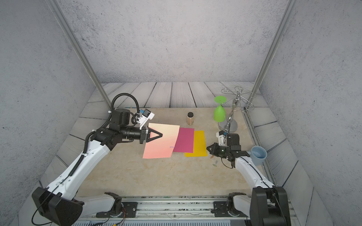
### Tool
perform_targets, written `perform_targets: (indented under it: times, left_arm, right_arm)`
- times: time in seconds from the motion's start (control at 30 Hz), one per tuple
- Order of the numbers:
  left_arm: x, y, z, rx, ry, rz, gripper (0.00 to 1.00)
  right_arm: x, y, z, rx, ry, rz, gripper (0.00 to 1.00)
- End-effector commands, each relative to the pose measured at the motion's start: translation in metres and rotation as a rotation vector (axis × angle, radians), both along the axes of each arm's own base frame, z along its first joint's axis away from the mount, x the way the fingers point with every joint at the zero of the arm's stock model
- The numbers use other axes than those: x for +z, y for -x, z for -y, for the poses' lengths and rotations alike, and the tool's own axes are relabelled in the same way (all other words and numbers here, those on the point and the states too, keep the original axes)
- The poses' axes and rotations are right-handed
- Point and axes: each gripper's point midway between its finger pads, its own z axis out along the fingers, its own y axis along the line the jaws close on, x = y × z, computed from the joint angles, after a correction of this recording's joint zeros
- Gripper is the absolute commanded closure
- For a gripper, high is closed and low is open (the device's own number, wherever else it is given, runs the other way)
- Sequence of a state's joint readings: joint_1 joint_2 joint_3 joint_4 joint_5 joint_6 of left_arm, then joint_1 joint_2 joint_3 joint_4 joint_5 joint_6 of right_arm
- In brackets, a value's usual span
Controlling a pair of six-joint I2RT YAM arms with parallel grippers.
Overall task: Unclip the paperclips from the documents
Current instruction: Place the paper clip at the center of the board.
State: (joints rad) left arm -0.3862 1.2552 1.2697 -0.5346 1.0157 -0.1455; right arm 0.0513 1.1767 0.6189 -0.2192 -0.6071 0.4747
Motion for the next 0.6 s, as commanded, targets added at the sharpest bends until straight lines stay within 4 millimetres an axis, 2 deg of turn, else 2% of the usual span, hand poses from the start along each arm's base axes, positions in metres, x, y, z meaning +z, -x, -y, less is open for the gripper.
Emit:
perform_targets:
  times: [0.0,0.1,0.3,0.57]
  left_arm:
    - [0.0,-0.002,-0.002,0.006,-0.002,0.018,1.0]
    - [0.0,-0.002,-0.003,0.008,-0.003,0.019,1.0]
    - [-0.002,-0.001,-0.004,0.01,-0.009,0.018,1.0]
    - [-0.002,-0.003,-0.003,0.01,-0.008,0.014,1.0]
  right_arm:
    - [-0.034,0.005,0.021,-0.092,0.073,-0.123,0.97]
    - [-0.054,0.008,0.028,-0.121,0.092,-0.183,0.97]
    - [-0.077,0.016,0.037,-0.148,0.141,-0.258,0.97]
    - [-0.089,0.022,0.044,-0.161,0.186,-0.305,0.94]
